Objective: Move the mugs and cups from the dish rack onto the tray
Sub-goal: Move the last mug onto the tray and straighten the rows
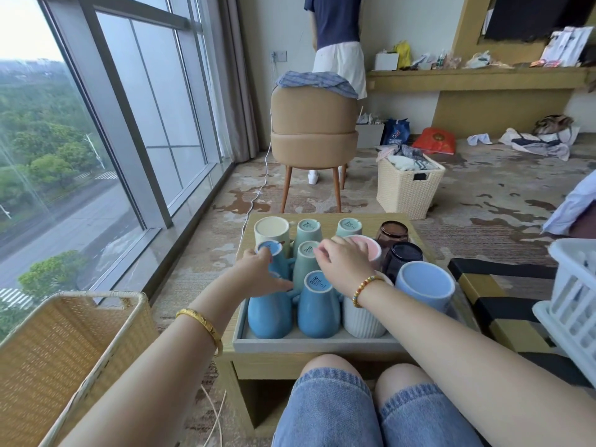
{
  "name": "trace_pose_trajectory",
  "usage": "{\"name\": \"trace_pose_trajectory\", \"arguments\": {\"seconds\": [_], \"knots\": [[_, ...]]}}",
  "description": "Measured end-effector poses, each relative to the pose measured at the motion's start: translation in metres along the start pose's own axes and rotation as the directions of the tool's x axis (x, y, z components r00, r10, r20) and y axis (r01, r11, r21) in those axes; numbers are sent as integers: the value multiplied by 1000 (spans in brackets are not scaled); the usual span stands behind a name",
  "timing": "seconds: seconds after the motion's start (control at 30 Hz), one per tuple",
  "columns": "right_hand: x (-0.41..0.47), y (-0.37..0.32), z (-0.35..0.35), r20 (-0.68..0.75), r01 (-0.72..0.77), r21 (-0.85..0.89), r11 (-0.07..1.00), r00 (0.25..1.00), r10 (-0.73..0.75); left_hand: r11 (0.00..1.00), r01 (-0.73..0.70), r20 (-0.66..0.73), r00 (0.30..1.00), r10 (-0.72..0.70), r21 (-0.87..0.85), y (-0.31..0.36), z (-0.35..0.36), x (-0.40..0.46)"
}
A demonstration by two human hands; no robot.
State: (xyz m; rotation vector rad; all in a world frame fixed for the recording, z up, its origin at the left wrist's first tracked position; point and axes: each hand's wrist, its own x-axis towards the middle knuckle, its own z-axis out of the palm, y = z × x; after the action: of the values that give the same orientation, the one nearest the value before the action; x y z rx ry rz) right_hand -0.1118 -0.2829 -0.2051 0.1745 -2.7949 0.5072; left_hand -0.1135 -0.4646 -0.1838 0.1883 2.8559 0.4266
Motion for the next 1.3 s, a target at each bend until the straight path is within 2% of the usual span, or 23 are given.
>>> {"name": "trace_pose_trajectory", "arguments": {"seconds": [0.07,0.1,0.23,0.63,0.9,1.3], "knots": [[-13,-3,0,70,12,-24,1000,997,-10,993,-41,119,993,28,109,1,2,-8],[-19,-4,0,137,17,-48,999,991,-10,988,-58,134,990,39,141,1,5,-11],[-35,-4,0,381,43,-149,988,924,17,986,-69,57,997,61,152,2,9,-17],[-37,-6,1,359,-84,16,996,931,72,978,-7,-74,997,22,208,2,17,-17],[-39,-6,-1,336,-33,-17,999,941,37,982,12,-96,995,6,190,-3,17,-18],[-36,-3,1,323,-38,-99,994,944,68,995,14,-172,985,4,104,-5,24,-19]]}}
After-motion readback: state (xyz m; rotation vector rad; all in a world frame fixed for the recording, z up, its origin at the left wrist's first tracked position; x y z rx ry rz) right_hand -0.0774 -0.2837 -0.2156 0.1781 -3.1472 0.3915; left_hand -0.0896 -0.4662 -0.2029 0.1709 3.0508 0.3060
